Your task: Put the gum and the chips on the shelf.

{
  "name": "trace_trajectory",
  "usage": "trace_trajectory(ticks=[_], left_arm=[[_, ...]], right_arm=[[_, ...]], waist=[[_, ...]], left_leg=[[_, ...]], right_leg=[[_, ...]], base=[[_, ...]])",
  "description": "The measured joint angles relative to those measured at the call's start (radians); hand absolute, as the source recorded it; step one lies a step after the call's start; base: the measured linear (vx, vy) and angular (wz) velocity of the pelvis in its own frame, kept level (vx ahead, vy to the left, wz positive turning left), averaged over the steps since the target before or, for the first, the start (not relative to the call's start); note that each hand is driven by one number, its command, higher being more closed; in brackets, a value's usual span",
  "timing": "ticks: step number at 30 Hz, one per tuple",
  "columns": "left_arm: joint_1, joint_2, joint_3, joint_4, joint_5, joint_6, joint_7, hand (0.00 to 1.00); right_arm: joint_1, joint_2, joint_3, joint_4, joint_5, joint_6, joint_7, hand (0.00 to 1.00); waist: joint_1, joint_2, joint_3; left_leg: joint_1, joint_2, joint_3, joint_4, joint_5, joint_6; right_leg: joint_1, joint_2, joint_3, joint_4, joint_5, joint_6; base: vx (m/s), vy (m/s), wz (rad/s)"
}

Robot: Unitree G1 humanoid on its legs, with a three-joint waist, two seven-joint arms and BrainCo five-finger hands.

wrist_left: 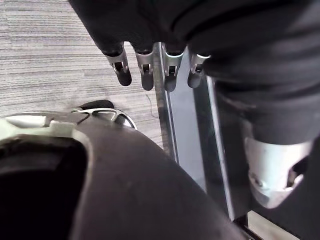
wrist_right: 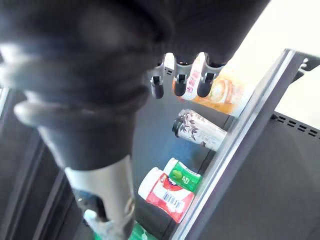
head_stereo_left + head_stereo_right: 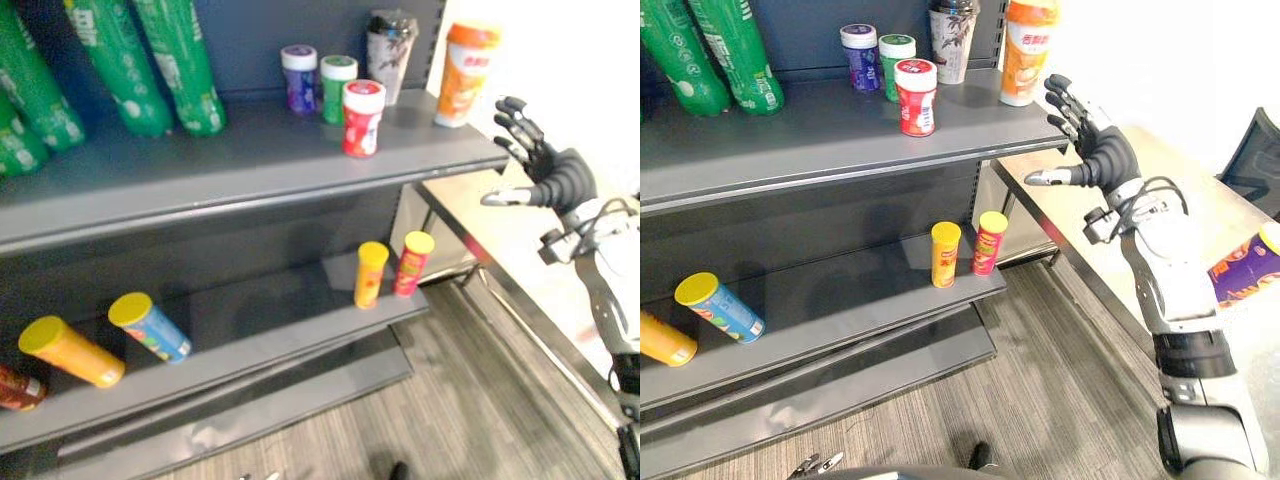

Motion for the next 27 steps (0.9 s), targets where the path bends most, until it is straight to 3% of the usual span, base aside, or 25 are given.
trace_trajectory(ticks=[5,9,12,15,20,22,27], left_arm=[[0.008,-0.004,0.018,0.008,0.000,-0.001,0.002,0.00],[0.016,-0.007,0.019,0.008,0.000,-0.007,0.019,0.00],[0.023,-0.010,0.018,0.007,-0.002,-0.018,0.024,0.00],[0.024,-0.011,0.016,0.007,-0.007,-0.032,0.024,0.00],[0.025,-0.019,0.014,0.007,-0.010,-0.034,0.022,0.00],[0.024,-0.021,0.011,0.008,-0.017,-0.034,0.020,0.00],[0.020,-0.028,0.016,0.008,-0.020,-0.034,0.023,0.00]], right_arm=[[0.269,0.063,-0.066,-0.141,0.000,0.031,0.067,0.00],[0.499,0.178,-0.065,-0.146,0.007,0.068,0.160,0.00],[0.599,0.248,-0.034,-0.076,0.017,0.074,0.206,0.00],[0.657,0.333,0.033,0.128,0.020,0.074,0.206,0.00],[0.693,0.436,0.099,0.490,-0.036,0.037,0.143,0.00],[0.692,0.468,0.099,0.637,-0.096,-0.024,0.063,0.00],[0.637,0.560,0.044,0.885,-0.112,-0.116,-0.117,0.00]], waist=[[-0.030,-0.005,-0.006],[-0.034,-0.002,-0.023],[-0.035,0.003,-0.030],[-0.034,0.010,-0.037],[-0.031,0.035,-0.045],[-0.033,0.043,-0.049],[-0.031,0.045,-0.053]], left_leg=[[0.004,0.001,0.013,-0.001,-0.002,-0.002],[0.004,-0.001,0.040,0.001,-0.007,-0.004],[0.012,-0.003,0.052,0.002,-0.013,-0.006],[0.017,-0.006,0.053,0.003,-0.020,-0.005],[0.017,-0.017,0.046,0.001,-0.028,-0.001],[0.017,-0.023,0.030,0.000,-0.030,0.002],[0.023,-0.031,0.019,0.000,-0.033,0.006]], right_leg=[[-0.004,0.003,0.014,0.000,0.000,0.000],[-0.017,0.005,0.040,0.000,0.000,0.000],[-0.016,0.004,0.049,0.002,-0.001,0.002],[-0.012,0.000,0.049,0.004,-0.004,0.007],[-0.013,-0.014,0.042,0.015,-0.008,0.013],[-0.008,-0.022,0.030,0.023,-0.014,0.019],[0.000,-0.033,0.023,0.031,-0.016,0.022]], base=[[-0.01,-0.007,-0.09],[-0.02,-0.005,-0.19],[-0.01,0.004,-0.12],[-0.01,0.003,-0.01],[0.00,0.017,0.04],[0.02,0.019,0.17],[0.01,0.012,0.08]])
